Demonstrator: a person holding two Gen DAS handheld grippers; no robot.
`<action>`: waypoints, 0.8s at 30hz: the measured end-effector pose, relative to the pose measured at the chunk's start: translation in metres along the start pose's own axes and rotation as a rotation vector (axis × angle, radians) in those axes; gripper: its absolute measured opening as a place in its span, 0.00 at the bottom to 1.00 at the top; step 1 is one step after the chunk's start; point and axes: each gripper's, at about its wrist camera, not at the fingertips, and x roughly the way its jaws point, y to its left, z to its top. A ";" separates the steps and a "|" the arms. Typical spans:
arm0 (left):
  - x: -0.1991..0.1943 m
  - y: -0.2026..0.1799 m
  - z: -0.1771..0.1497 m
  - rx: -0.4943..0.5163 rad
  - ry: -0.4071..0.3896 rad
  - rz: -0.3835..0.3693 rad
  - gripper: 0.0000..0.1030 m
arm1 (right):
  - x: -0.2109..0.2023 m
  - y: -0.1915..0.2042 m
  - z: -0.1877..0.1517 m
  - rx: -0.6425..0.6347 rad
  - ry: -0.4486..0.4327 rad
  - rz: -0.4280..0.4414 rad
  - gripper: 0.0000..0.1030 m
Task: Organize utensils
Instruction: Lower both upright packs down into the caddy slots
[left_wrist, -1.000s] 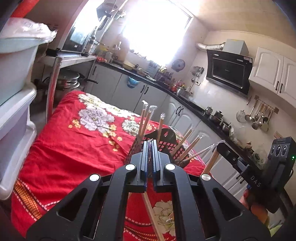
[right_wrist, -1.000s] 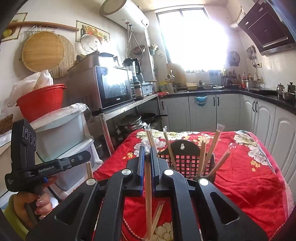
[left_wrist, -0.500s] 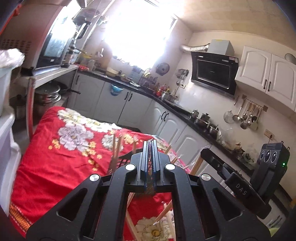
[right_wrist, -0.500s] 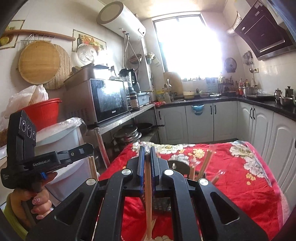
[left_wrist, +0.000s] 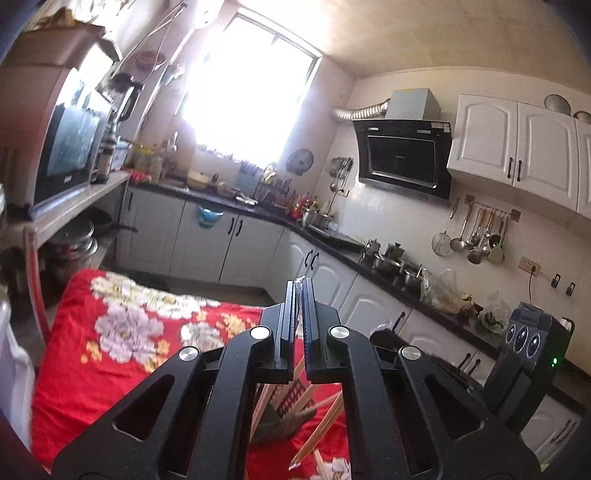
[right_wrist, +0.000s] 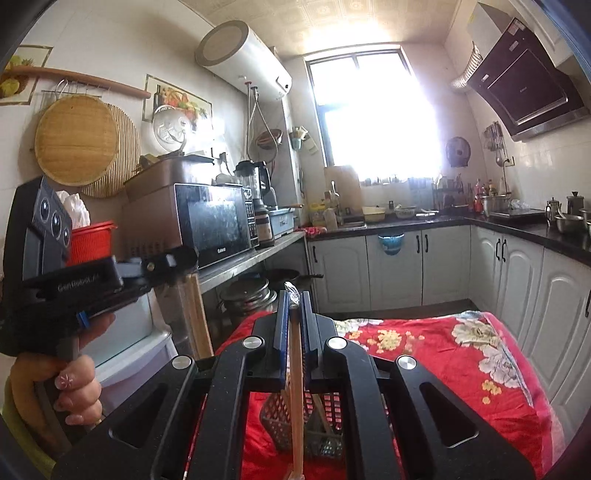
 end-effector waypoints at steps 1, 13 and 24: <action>0.003 -0.003 0.004 0.010 -0.005 0.001 0.01 | 0.001 0.000 0.002 -0.002 -0.006 0.000 0.06; 0.032 -0.011 0.024 0.069 -0.032 0.011 0.01 | 0.014 -0.004 0.019 -0.034 -0.054 -0.014 0.06; 0.060 0.009 0.013 0.047 -0.022 0.036 0.01 | 0.031 -0.008 0.017 -0.080 -0.109 -0.026 0.06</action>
